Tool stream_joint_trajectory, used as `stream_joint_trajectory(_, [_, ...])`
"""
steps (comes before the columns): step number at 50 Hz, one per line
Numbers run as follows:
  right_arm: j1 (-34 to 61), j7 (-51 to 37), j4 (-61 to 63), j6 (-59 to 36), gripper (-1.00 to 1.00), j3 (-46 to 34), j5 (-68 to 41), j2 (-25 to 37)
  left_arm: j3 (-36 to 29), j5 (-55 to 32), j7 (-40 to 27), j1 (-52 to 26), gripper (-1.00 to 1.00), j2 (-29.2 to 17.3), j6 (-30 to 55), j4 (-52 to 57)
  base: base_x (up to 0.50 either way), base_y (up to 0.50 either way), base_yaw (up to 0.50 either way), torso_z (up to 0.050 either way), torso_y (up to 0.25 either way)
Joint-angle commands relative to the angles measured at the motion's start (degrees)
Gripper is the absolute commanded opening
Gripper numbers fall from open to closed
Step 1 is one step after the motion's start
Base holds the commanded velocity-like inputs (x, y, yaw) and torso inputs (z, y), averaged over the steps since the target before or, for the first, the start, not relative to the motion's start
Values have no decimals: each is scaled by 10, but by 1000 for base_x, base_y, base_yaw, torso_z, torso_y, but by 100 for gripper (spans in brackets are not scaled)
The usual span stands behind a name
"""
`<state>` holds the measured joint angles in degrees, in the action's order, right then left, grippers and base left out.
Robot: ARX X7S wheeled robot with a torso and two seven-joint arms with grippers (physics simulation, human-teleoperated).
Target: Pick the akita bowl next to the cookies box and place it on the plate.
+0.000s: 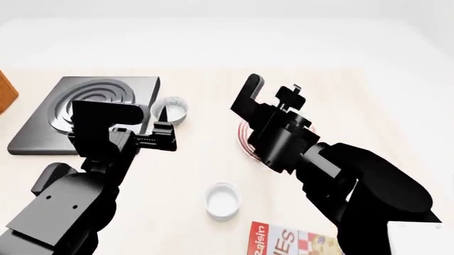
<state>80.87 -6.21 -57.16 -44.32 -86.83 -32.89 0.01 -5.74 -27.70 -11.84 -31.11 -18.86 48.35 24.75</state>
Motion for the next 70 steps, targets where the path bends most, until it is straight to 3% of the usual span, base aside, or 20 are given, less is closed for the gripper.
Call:
stream_joint_trajectory(1, [71, 40, -17, 9, 100, 4, -29, 0, -3, -7, 7, -1, 100, -2, -2, -1, 0, 0, 0, 0, 250])
stream_joint_trajectory(18, [123, 103, -85, 65, 100, 33, -95, 0, -4, -7, -4, -3, 100, 0, -1, -1, 0, 0, 0, 0, 176])
stream_joint_trajectory(21, [132, 56, -119, 72, 100, 74, -125, 2, 4, -13, -7, -3, 100, -1, 2, 6, 0, 0, 0, 0, 0])
stream_joint_trajectory(22, [132, 30, -107, 74, 100, 83, -130, 13, 4, -12, -8, -2, 100, -1, 2, 6, 0, 0, 0, 0, 0])
stream_joint_trajectory(23, [129, -33, -21, 44, 100, 137, -186, 77, 5, -13, -8, -2, 100, -1, 1, 7, 0, 0, 0, 0, 0])
stream_joint_trajectory(27, [82, -174, 247, -14, 100, 239, -308, 228, 7, -14, -9, -1, 100, -2, 0, 8, 0, 0, 0, 0, 0])
stream_joint_trajectory(30, [39, -223, 336, 5, 100, 276, -343, 288, 9, -16, -10, 0, 100, -2, 0, 9, 0, 0, 0, 0, 0])
stream_joint_trajectory(34, [-69, -306, 500, 115, 100, 342, -360, 382, 13, -18, -15, -3, 100, -4, 5, 16, 0, 0, 0, 0, 0])
stream_joint_trajectory(39, [-175, -314, 628, 227, 100, 382, -370, 453, 16, -21, -19, -3, 100, -6, 10, 24, 0, 0, 0, 0, 0])
stream_joint_trajectory(48, [-226, -331, 719, 268, 100, 397, -374, 499, 16, -25, -25, -8, 100, -8, 17, 32, 0, 0, 0, 0, 0])
stream_joint_trajectory(70, [-273, -326, 784, 319, 100, 415, -370, 538, 4, -28, -33, -21, 100, -10, 31, 37, 0, 0, 0, 0, 0])
